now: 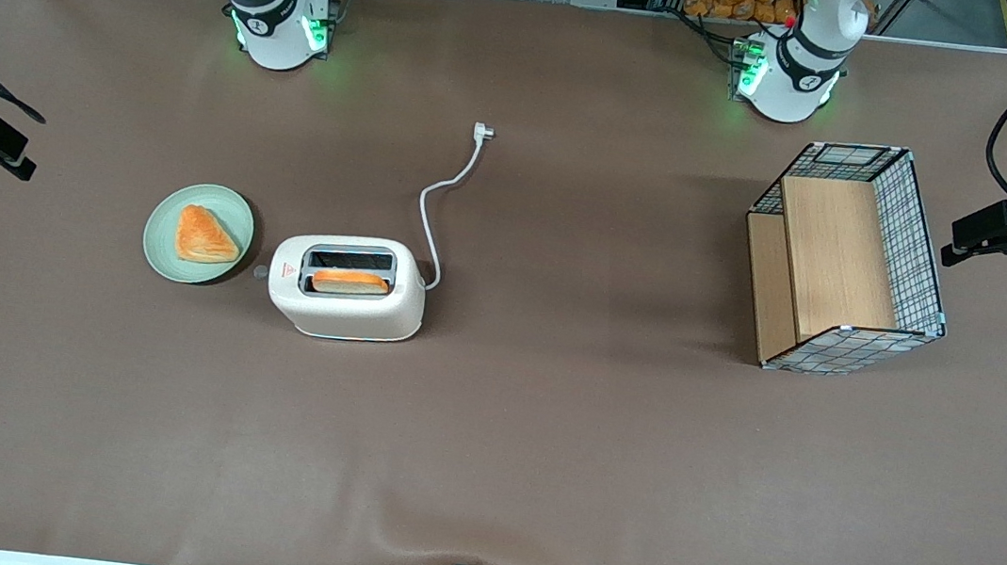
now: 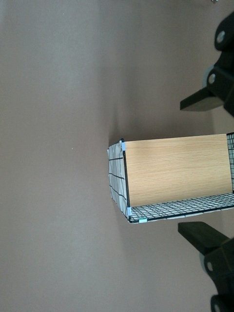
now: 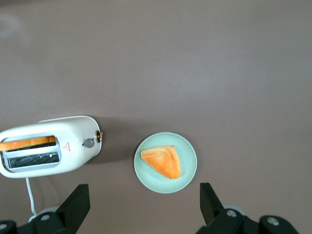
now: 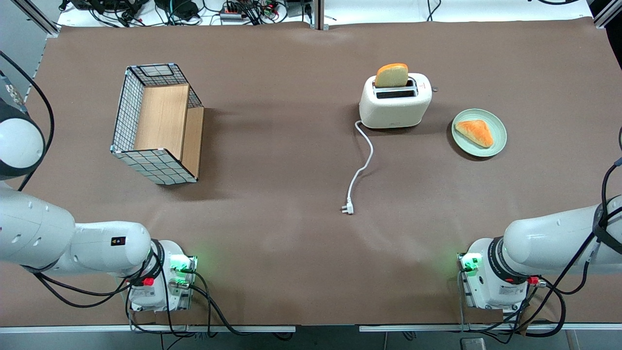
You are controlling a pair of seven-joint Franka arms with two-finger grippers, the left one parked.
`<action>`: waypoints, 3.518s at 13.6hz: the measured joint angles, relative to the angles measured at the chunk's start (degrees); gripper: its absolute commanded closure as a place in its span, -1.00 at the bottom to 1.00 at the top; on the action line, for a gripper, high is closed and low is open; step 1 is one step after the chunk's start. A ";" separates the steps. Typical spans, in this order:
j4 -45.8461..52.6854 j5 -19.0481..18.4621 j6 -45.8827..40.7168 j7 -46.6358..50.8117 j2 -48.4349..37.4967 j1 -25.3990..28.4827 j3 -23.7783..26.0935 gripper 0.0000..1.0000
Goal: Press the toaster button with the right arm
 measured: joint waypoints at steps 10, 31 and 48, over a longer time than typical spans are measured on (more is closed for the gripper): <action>-0.01 4.48 -1.54 0.13 0.93 -2.72 0.03 -1.00; -10.30 12.55 -4.03 -6.82 6.62 -1.09 1.29 1.00; -21.72 28.22 15.55 -10.38 14.61 1.18 1.39 1.00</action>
